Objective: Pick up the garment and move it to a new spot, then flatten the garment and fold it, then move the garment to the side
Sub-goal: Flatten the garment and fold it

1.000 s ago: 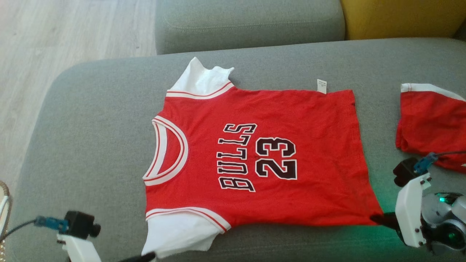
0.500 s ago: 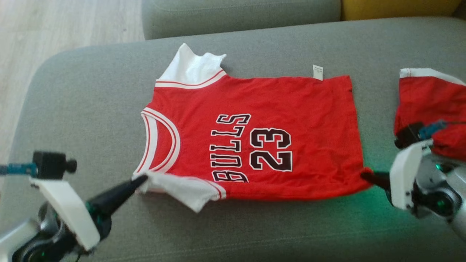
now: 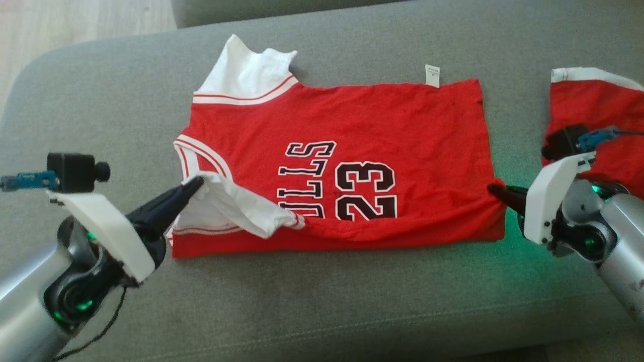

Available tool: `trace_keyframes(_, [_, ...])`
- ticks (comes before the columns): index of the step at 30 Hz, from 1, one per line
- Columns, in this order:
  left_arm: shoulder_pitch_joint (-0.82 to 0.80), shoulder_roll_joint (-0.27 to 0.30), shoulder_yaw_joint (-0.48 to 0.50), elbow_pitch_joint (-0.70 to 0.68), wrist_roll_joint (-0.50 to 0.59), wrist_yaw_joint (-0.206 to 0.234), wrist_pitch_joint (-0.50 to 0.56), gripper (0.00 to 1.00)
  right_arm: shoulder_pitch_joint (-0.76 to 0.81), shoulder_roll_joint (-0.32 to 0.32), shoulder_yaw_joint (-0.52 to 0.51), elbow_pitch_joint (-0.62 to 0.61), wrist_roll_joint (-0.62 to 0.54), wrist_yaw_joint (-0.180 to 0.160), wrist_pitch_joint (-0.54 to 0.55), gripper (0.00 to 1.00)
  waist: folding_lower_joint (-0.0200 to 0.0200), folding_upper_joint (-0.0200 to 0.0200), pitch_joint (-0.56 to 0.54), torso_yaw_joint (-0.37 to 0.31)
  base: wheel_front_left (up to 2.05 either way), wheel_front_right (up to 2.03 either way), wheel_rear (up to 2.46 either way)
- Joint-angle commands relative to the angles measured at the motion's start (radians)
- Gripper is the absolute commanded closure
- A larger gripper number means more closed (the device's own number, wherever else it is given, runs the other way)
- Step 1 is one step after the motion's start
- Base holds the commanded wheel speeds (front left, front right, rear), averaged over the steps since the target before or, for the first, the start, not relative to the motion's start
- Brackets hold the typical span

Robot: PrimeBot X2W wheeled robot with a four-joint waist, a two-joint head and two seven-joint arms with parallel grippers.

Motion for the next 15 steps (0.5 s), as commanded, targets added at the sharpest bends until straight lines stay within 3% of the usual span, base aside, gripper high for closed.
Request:
trace_keyframes(1, [-0.070,0.027,0.053,0.008,0.016,0.000,-0.011,1.00,-0.030,-0.003,-0.009,-0.005,-0.015,0.000,-0.021,1.00,-0.0002,0.0000,0.012,-0.007,0.00,0.00,0.00])
trace_keyframes(15, [-0.162,-0.070,0.025,0.215,0.076,0.000,-0.046,1.00,-0.091,0.062,-0.007,0.097,-0.055,0.000,-0.124,1.00,-0.0002,0.0000,0.065,-0.022,0.00,0.00,0.00])
